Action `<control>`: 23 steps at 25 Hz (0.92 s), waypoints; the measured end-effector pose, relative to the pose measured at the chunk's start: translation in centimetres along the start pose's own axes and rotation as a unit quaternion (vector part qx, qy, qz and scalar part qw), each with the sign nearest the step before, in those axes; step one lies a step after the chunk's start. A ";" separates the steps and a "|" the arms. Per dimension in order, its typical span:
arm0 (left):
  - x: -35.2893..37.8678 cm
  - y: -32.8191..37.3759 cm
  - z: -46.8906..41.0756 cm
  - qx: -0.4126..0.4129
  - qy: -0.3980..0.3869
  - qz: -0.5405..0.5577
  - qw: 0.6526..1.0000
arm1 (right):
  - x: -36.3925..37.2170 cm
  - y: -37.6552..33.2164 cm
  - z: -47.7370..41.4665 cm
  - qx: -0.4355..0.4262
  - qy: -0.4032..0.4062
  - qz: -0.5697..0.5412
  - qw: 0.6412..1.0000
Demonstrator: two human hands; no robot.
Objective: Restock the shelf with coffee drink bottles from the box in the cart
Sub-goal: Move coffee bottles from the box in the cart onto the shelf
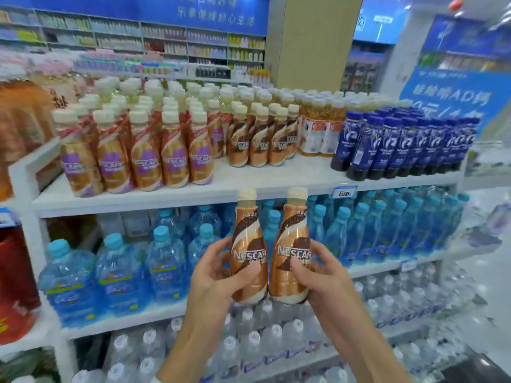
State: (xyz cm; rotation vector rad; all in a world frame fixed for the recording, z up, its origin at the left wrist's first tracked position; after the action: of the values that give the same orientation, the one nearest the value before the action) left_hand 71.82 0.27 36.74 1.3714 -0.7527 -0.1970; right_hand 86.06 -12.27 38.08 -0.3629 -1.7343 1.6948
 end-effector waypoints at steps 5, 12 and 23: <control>2.4 1.3 -7.8 0.032 -0.022 -0.030 0.999 | -0.4 -3.0 -8.0 -0.024 -0.002 0.003 1.000; 5.5 3.5 -15.6 0.095 -0.024 -0.090 0.991 | -1.4 -6.1 -15.9 -0.065 -0.026 0.015 0.997; 10.8 3.8 -22.6 0.148 0.065 -0.123 0.979 | -4.6 -10.0 -25.4 -0.094 -0.081 0.046 0.991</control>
State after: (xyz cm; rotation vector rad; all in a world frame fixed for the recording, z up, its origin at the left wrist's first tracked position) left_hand 92.13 13.59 44.03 1.7444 -0.5146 -0.1935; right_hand 107.96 3.28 44.54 -0.4039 -2.0331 1.6680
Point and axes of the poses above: each hand's wrist, its own z-axis away from the middle knuckle, its own x-axis out of the palm, y = z × x, the point moved 6 cm from there along -z, towards the middle knuckle, and after that the axes turned 1 degree about z, right-handed, at the moved point
